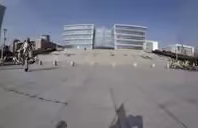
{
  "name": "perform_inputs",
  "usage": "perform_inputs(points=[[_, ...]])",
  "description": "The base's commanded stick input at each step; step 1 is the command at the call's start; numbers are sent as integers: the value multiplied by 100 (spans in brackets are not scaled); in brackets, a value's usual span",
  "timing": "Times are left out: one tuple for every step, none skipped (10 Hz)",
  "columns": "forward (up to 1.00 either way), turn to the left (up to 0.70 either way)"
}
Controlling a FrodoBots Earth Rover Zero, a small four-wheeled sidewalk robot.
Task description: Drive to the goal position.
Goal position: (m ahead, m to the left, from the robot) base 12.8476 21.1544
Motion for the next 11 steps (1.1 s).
perform_inputs(points=[[100, 0], [100, 0], [100, 0], [100, 0], [100, 0], [100, 5], [100, 1], [100, 0], [100, 3], [100, 10], [100, 11]])
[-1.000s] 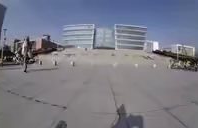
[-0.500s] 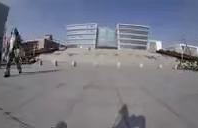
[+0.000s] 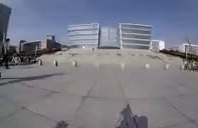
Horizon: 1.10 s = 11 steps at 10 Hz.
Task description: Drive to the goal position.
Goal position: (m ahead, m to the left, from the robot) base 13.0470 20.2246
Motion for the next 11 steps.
perform_inputs(points=[[100, 17], [100, 2], [100, 9], [100, 7], [100, 12], [100, 5], [100, 19], [100, 21], [100, 20], [100, 10], [100, 0]])
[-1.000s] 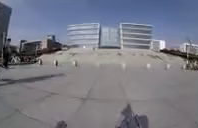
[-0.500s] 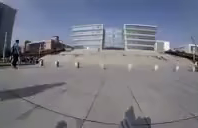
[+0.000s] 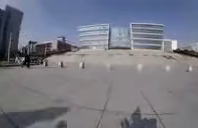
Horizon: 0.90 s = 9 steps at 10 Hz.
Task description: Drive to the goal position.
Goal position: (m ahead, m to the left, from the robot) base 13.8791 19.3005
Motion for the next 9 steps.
perform_inputs(points=[[100, 14], [100, 5], [100, 19], [100, 2], [100, 0], [100, 2], [100, -3], [100, -40], [100, -40]])
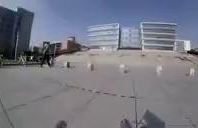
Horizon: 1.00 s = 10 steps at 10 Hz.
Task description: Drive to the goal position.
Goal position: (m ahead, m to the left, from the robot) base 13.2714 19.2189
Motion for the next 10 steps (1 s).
perform_inputs(points=[[100, -40], [100, -40], [100, -40], [100, -40], [100, 1], [100, 5], [100, 12], [100, 19], [100, 8], [100, 2]])
